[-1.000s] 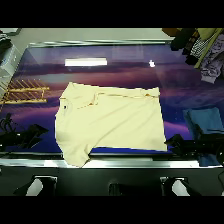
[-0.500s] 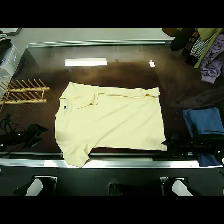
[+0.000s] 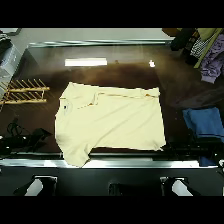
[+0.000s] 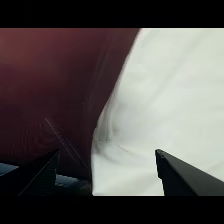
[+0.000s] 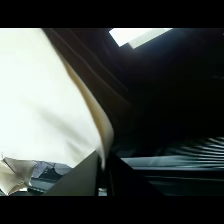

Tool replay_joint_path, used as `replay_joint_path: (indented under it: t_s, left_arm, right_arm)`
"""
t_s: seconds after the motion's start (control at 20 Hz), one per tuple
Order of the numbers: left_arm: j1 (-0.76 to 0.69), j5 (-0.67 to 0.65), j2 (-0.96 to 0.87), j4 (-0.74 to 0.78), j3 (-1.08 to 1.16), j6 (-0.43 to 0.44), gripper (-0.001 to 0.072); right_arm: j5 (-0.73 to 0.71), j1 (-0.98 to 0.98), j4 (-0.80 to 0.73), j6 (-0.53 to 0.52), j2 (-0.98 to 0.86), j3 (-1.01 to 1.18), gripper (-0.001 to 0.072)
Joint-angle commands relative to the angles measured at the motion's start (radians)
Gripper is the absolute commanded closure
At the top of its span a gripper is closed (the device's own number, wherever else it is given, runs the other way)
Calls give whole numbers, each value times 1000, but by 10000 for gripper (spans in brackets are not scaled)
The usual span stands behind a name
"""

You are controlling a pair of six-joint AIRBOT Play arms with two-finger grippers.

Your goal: Fold the clothes and pants, and hang the long-sleeved shirts on hangers.

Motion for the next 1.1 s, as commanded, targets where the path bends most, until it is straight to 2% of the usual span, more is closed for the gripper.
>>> replay_joint_path:
  t_s: [0.0, 0.35, 0.55, 0.6, 0.65, 0.7, 0.75, 0.9, 1.05]
  left_arm:
    - [-27, 5, -7, -4, -7, 21, 32]
    - [-142, 57, -125, -7, -7, 29, 33]
    - [-172, 137, -156, -79, -7, 29, 38]
    - [-190, 156, -164, -91, -7, 29, 111]
    - [-208, 164, -171, -93, -7, 29, 269]
    - [-227, 167, -179, -93, -7, 29, 464]
    - [-241, 167, -181, -93, -6, 34, 704]
    - [-263, 154, -169, -192, 0, 109, 695]
    - [-263, 143, -118, -271, 88, 118, 696]
  right_arm:
    - [-4, 0, 27, -6, 3, -2, 684]
    - [-30, 0, 32, 1, 92, -2, 684]
    - [-48, 0, 48, 0, 115, -2, 684]
    - [-54, 0, 59, -3, 116, -1, 684]
    - [-62, 0, 81, -12, 116, -1, 684]
    - [-69, 0, 119, -32, 116, -1, 684]
    - [-78, 1, 167, -55, 117, -1, 685]
    - [-69, 1, 305, -109, 146, 27, 686]
    - [-57, 30, 360, -124, 181, 155, 687]
